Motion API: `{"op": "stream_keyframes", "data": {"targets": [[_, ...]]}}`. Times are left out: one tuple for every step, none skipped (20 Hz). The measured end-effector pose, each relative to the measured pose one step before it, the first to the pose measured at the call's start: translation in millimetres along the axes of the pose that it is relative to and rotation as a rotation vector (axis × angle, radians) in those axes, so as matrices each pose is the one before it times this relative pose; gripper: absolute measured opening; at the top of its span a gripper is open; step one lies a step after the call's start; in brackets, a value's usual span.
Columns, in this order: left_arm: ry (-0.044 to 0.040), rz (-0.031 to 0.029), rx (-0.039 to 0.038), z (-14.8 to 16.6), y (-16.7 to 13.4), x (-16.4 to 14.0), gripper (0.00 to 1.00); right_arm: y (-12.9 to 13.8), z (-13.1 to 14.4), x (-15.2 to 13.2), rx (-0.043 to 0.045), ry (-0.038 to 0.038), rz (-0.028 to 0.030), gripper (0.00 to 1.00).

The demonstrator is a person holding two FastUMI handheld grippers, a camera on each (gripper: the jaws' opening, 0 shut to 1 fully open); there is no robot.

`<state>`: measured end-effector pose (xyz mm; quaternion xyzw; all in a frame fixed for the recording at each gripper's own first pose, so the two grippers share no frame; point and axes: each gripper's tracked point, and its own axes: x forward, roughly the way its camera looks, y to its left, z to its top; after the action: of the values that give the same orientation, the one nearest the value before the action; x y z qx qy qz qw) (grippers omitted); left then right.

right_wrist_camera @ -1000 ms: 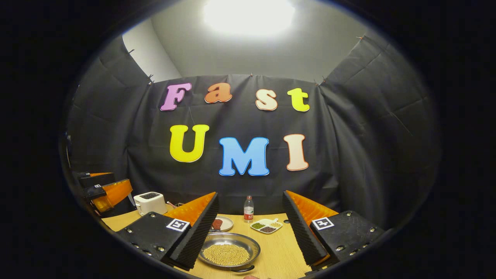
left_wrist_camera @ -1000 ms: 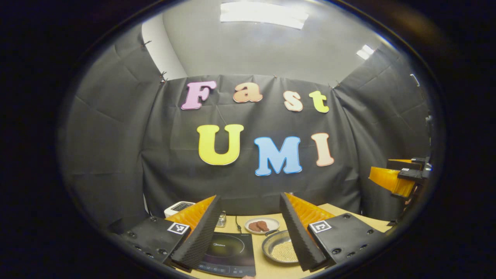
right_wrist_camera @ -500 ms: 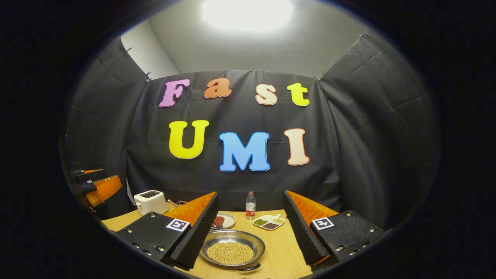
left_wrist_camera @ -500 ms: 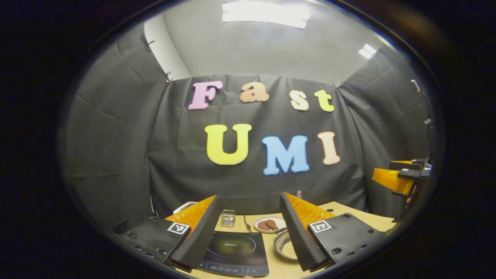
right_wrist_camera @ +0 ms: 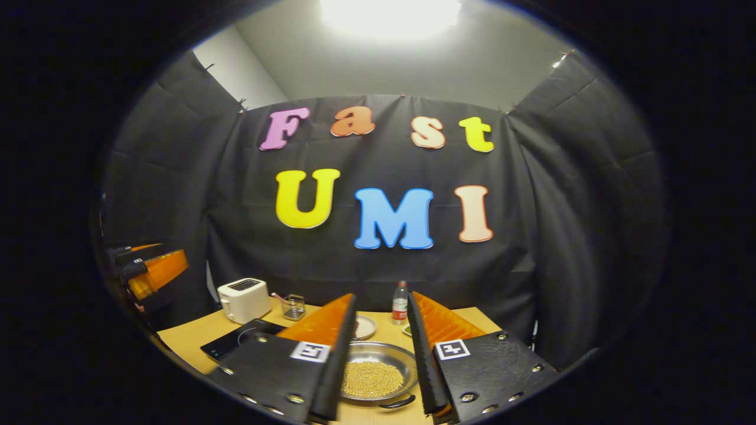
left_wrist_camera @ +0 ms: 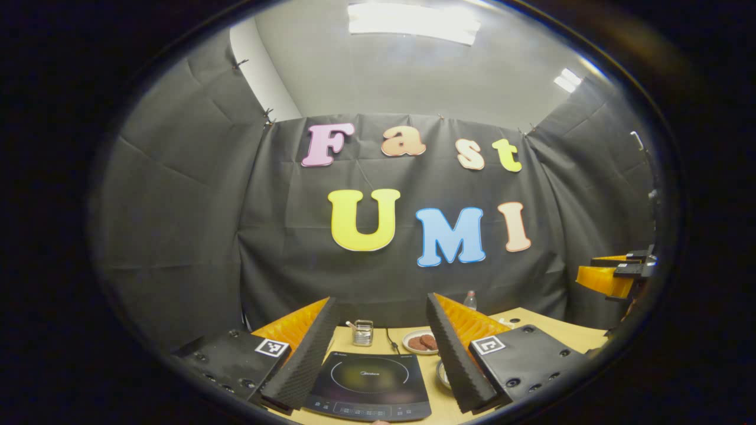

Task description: First push the handle of the pot to place it horizontally, then grasp the pot with both hands and set it on the induction cooktop.

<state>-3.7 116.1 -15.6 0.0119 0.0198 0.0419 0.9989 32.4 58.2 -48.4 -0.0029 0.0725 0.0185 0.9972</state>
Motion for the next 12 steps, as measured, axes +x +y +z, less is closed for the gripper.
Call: {"op": "stream_keyframes", "data": {"targets": [[-0.00108,-0.00178,-0.00388,-0.74,2.62,-1.28,0.94,5.4,-0.23,-1.16,-0.00614,-0.00365,-0.00349,0.27],[0.00272,0.00079,-0.00351,-1.57,2.01,-1.2,0.94,9.01,0.92,0.38,0.00361,0.00318,0.03662,0.13],[0.00886,0.00442,-0.00077,-3.74,3.82,-1.35,0.94,10.39,-3.63,-1.75,0.00148,0.0055,0.02731,0.13],[0.00357,0.00148,-0.001,-0.02,2.3,-2.64,0.96,4.01,-1.76,-3.65,-0.0196,-0.00048,0.00531,0.13],[-0.00297,-0.002,0.00066,0.94,-1.18,-1.65,0.99,-5.1,4.34,-5.93,-0.01373,-0.00891,-0.01207,0.13],[-0.00369,-0.0019,0.00611,1.75,-0.29,-1.38,0.99,5.65,-6.12,3.73,-0.01026,0.00822,0.01531,0.03],[-0.00228,0.00017,0.00926,-0.16,-0.4,-1.72,0.99,5.27,-5.99,-1.02,-0.00095,0.01771,0.01606,0.03],[-0.00063,0.00195,0.00809,0.52,0.56,-1.69,0.99,5.26,-6.41,1.96,0.00217,0.0198,0.01924,0.02],[-0.0004,0.00085,0.00401,-0.62,-1.71,-1.9,0.99,3.65,-8.8,1.62,0.00121,0.02856,0.02361,0.01],[0.00015,0.00391,-0.00015,-0.83,-1.13,-0.38,0.99,1.43,-10.56,1.95,0.0014,0.03001,0.02151,0.01],[0.00147,0.0046,-0.00342,-2.83,-0.87,0.11,0.96,1.6,-12.91,1.93,0.00015,0.03932,0.02156,0.01],[0.00662,0.00771,-0.00393,-1.86,-1.01,0.42,0.94,-1.32,-10.79,3.33,0.00265,0.03847,0.01541,0.01]]}}
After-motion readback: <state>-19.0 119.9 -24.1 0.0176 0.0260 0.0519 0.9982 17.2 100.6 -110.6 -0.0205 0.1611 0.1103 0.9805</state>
